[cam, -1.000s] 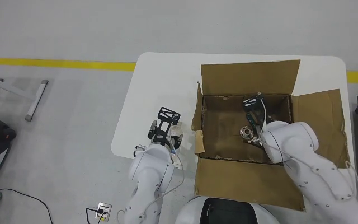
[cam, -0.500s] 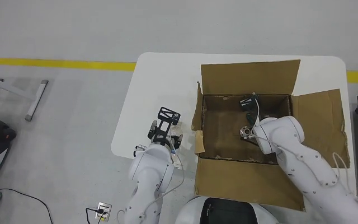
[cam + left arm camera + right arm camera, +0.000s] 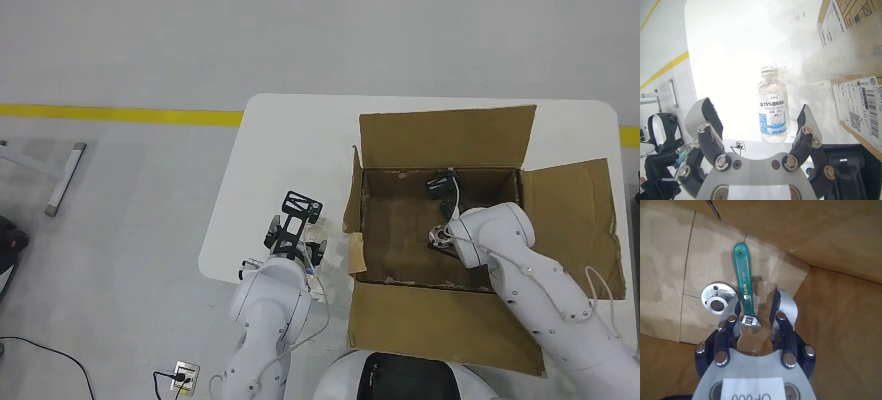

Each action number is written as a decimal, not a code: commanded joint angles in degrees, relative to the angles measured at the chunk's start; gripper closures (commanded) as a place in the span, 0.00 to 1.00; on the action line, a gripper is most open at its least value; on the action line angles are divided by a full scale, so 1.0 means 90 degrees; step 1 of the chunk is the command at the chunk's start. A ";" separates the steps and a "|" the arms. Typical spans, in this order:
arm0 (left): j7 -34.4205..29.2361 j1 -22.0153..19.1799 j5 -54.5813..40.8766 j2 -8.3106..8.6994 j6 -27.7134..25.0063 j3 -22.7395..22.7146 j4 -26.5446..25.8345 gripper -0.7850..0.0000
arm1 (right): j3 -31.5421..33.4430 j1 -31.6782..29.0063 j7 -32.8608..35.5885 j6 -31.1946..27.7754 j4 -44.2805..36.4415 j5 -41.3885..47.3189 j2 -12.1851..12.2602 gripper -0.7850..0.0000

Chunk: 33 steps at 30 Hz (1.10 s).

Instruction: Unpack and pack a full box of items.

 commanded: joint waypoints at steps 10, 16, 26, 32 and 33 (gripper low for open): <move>0.0000 0.0000 0.0000 0.0000 0.0000 0.0000 0.0000 0.00 | -0.0034 -0.0013 0.0000 -0.0118 0.0000 0.0258 -0.0042 0.64; 0.0000 0.0000 0.0000 0.0000 0.0000 0.0000 0.0000 0.00 | -0.0136 -0.0049 0.0000 -0.0204 -0.0077 0.0405 -0.0063 0.76; 0.0000 0.0000 0.0000 0.0000 0.0000 0.0000 0.0000 0.00 | -0.0149 -0.0171 0.0000 -0.0121 -0.0593 -0.0210 -0.0054 0.60; 0.0000 0.0000 0.0000 0.0000 0.0000 0.0000 0.0000 0.00 | -0.0053 -0.0166 0.0000 -0.0070 -0.0405 -0.0483 -0.0086 0.54; 0.0000 0.0000 0.0000 0.0000 0.0000 0.0000 0.0000 0.00 | -0.0046 -0.0167 0.0000 -0.0062 -0.0359 -0.0479 -0.0096 0.53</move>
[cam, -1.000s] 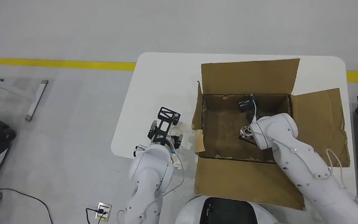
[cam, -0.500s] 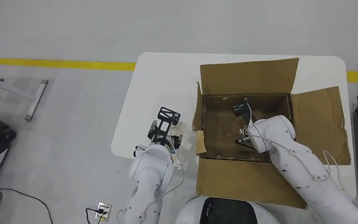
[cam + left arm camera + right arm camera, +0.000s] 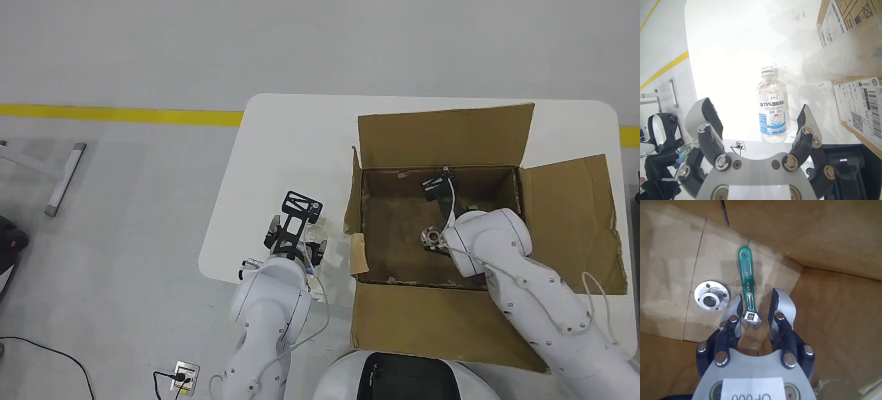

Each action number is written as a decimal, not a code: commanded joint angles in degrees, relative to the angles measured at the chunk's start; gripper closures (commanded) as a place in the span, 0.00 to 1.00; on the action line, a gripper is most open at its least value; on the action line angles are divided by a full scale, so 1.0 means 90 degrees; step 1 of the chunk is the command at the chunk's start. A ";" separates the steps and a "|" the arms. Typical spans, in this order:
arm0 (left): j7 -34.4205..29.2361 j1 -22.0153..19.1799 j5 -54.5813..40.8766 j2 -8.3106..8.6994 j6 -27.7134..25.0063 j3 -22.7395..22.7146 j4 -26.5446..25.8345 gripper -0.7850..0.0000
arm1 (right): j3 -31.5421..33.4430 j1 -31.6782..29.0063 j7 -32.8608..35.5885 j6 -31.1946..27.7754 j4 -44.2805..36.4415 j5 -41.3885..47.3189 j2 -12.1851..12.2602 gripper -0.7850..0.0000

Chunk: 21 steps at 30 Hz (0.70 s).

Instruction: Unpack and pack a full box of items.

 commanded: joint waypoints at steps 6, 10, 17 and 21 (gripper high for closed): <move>0.0000 0.0000 0.0000 0.0000 0.0000 0.0000 0.0000 0.00 | -0.0029 0.0038 0.0000 0.0012 0.0327 0.0019 -0.0080 0.52; 0.0000 0.0000 0.0000 0.0000 0.0000 0.0000 0.0000 0.00 | -0.0027 0.0097 0.0000 -0.0046 0.0518 0.0083 -0.0124 0.51; 0.0000 0.0000 0.0000 0.0000 0.0000 0.0000 0.0000 0.00 | 0.0012 0.0116 0.0000 -0.0123 0.0578 0.0320 -0.0185 0.56; 0.0000 0.0000 0.0000 0.0000 0.0000 0.0000 0.0000 0.00 | -0.0001 0.0100 0.0000 -0.0219 0.0573 0.0452 -0.0208 0.59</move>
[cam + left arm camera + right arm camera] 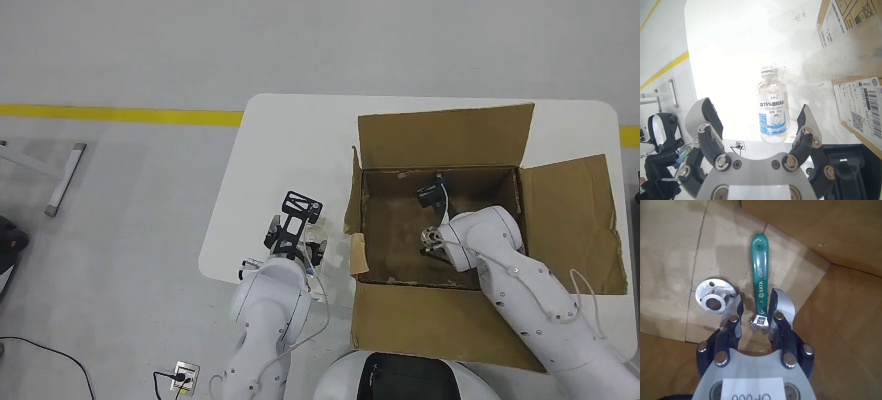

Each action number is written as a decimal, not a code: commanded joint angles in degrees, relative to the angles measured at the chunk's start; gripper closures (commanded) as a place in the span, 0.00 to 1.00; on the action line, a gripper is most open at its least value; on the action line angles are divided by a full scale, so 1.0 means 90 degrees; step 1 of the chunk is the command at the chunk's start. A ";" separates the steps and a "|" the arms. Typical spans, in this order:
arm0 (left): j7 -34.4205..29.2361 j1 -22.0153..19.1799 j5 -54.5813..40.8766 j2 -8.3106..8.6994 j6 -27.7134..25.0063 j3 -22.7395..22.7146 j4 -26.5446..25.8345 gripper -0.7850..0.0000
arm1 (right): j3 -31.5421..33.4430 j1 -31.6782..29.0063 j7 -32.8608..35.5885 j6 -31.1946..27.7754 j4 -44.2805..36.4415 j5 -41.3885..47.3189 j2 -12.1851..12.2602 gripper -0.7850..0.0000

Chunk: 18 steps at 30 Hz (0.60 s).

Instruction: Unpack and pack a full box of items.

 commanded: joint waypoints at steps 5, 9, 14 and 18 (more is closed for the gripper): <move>0.0000 0.0000 0.0000 0.0000 0.0000 0.0000 0.0000 0.00 | -0.0049 -0.0029 0.0000 -0.0134 -0.0061 0.0248 -0.0030 0.62; 0.0000 0.0000 0.0000 0.0000 0.0000 0.0000 0.0000 0.00 | -0.0042 -0.0061 0.0000 -0.0084 -0.0234 -0.0009 -0.0025 0.60; 0.0000 0.0000 0.0000 0.0000 0.0000 0.0000 0.0000 0.00 | 0.0104 -0.0082 0.0000 -0.0006 -0.0371 -0.0362 -0.0022 0.54; 0.0000 0.0000 0.0000 0.0000 0.0000 0.0000 0.0000 0.00 | 0.0145 -0.0098 0.0000 -0.0030 -0.0356 -0.0341 -0.0048 0.53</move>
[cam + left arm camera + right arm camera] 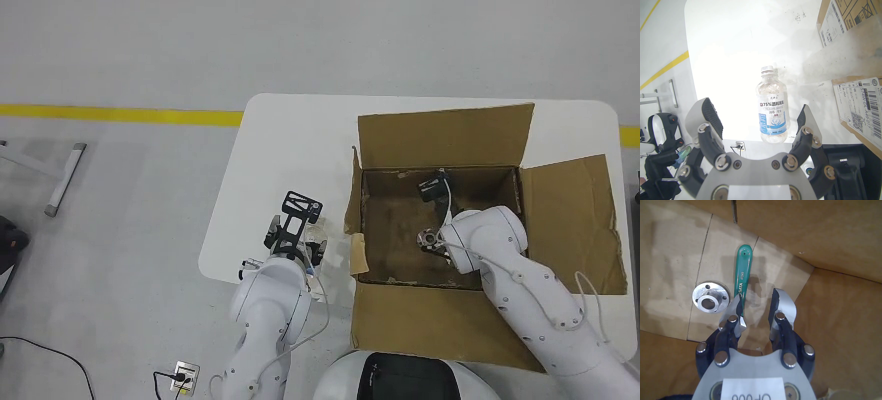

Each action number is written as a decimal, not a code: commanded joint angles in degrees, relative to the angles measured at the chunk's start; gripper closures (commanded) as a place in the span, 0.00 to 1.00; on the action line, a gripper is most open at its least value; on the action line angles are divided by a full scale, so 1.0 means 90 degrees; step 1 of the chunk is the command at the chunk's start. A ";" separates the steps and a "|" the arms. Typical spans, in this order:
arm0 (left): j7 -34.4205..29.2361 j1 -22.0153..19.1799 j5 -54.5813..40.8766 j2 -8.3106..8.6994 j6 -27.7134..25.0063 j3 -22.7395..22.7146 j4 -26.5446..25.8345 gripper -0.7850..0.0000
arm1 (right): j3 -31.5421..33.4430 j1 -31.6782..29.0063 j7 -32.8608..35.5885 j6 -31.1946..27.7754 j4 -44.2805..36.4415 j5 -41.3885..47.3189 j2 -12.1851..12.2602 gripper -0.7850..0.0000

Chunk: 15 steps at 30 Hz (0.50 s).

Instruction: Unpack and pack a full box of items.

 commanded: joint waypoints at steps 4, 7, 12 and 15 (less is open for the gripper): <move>0.0000 0.0000 0.0000 0.0000 0.0000 0.0000 0.0000 0.00 | -0.0004 0.0015 0.0000 0.0106 0.0154 0.0187 -0.0057 0.54; 0.0000 0.0000 0.0000 0.0000 0.0000 0.0000 0.0000 0.00 | -0.0015 0.0019 0.0000 0.0211 0.0150 0.0296 -0.0092 0.54; 0.0000 0.0000 0.0000 0.0000 0.0000 0.0000 0.0000 0.00 | 0.0007 0.0004 0.0000 0.0403 0.0145 0.0232 -0.0132 0.55; 0.0000 0.0000 0.0000 0.0000 0.0000 0.0000 0.0000 0.00 | 0.0082 -0.0025 0.0000 0.0497 0.0122 0.0180 -0.0151 0.56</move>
